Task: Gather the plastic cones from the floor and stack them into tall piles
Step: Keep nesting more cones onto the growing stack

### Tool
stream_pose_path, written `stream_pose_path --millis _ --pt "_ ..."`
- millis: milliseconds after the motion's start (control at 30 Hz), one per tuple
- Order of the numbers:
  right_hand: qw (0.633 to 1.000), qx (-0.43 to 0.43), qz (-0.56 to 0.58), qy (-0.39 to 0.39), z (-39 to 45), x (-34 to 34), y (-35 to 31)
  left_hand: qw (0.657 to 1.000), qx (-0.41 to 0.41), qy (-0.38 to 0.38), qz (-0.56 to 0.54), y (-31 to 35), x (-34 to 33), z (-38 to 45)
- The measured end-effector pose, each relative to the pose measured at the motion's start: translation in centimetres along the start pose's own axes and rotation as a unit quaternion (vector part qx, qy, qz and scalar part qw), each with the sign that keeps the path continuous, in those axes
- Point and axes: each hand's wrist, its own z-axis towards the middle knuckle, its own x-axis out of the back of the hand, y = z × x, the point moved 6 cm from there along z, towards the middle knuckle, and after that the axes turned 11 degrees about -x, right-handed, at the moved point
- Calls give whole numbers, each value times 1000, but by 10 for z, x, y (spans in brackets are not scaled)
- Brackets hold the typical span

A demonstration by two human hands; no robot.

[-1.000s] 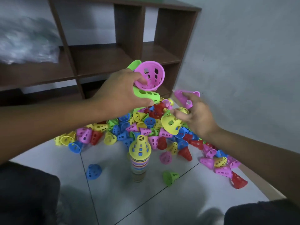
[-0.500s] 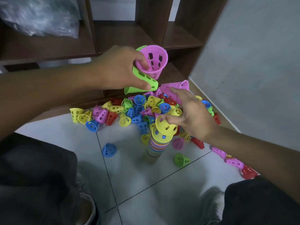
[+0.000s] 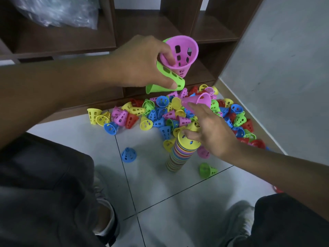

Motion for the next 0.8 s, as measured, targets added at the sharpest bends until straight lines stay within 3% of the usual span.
stream_pose_path --millis 233,467,567,700,800 --pt "1000 1 24 14 2 9 -1 1000 -2 -8 -1 2 -2 4" --pt "982 -2 83 172 10 68 6 1000 9 -9 6 4 -1 9" --pt "966 -29 164 197 11 90 17 1000 15 -13 12 4 -3 9" --pt "906 -86 381 161 8 104 30 1000 19 -14 13 4 -4 10" --pt "855 -165 476 127 4 100 42 1000 17 -12 4 8 -6 11"
